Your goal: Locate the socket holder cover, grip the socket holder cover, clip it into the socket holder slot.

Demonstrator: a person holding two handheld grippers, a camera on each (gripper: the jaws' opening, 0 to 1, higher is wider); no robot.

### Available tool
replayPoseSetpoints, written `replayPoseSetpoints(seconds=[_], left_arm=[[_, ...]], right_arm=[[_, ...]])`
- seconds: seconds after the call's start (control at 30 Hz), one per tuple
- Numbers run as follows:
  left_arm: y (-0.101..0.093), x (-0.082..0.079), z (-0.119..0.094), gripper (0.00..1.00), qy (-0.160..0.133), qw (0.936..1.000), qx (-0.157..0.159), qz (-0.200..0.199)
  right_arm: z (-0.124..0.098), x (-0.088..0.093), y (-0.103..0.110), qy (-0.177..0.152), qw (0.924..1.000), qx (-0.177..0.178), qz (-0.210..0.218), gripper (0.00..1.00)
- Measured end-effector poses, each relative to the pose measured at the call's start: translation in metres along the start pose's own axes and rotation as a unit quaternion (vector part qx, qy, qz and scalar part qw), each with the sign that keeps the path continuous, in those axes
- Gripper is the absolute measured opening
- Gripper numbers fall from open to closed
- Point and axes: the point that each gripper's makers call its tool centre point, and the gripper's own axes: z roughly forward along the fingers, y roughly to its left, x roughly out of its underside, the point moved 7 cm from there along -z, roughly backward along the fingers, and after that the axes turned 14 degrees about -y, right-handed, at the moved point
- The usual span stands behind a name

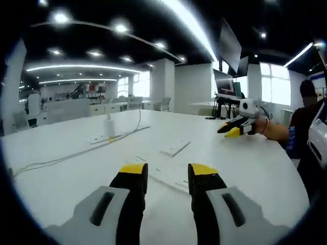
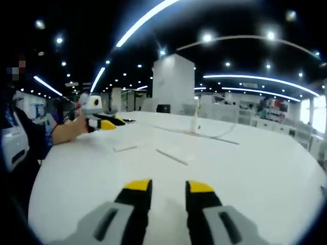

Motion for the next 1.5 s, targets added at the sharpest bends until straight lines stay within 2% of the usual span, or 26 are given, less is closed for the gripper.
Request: replayPoseSetpoints(seconds=[0.03,0.07,0.1,0.23,0.37,0.53,0.67,0.93,1.2,1.33,1.5], left_arm=[[-0.005,0.004,0.000,0.44,0.005,0.9999,0.016,-0.001],[-0.006,0.008,0.000,0.49,0.017,0.9994,0.023,0.021],[-0.009,0.009,0.002,0.53,0.017,0.9989,0.029,0.033],[-0.015,0.017,0.006,0.55,0.027,0.9985,0.037,0.029],[-0.020,0.026,0.008,0.56,0.045,0.9963,0.049,0.054],[-0.019,0.032,0.009,0.75,0.048,0.9950,0.041,0.077],[-0.014,0.035,0.009,0.71,0.052,0.9946,0.030,0.085],[-0.003,0.041,0.007,0.71,0.062,0.9931,0.006,0.099],[0.002,0.043,0.007,0.69,0.059,0.9926,-0.010,0.106],[0.010,0.044,0.008,0.69,0.054,0.9916,-0.033,0.113],[0.013,0.044,0.009,0.68,0.049,0.9907,-0.042,0.120]], right_arm=[[-0.002,0.001,-0.002,0.003,1.0000,0.002,-0.001,0.28],[-0.004,0.001,-0.003,0.002,1.0000,0.003,-0.001,0.28],[-0.005,0.001,-0.004,0.001,1.0000,0.004,0.000,0.28],[-0.010,-0.001,-0.010,-0.004,0.9999,0.014,0.005,0.28],[-0.011,-0.005,-0.008,-0.015,0.9997,0.015,0.010,0.28],[-0.011,-0.005,-0.007,-0.018,0.9997,0.015,0.011,0.28],[-0.010,-0.005,-0.005,-0.019,0.9997,0.014,0.012,0.28],[-0.008,-0.007,-0.002,-0.026,0.9996,0.010,0.008,0.28],[-0.007,-0.008,-0.002,-0.029,0.9995,0.011,0.006,0.28],[-0.007,-0.009,0.000,-0.032,0.9994,0.010,0.003,0.28],[-0.007,-0.010,0.000,-0.035,0.9993,0.010,0.000,0.28]])
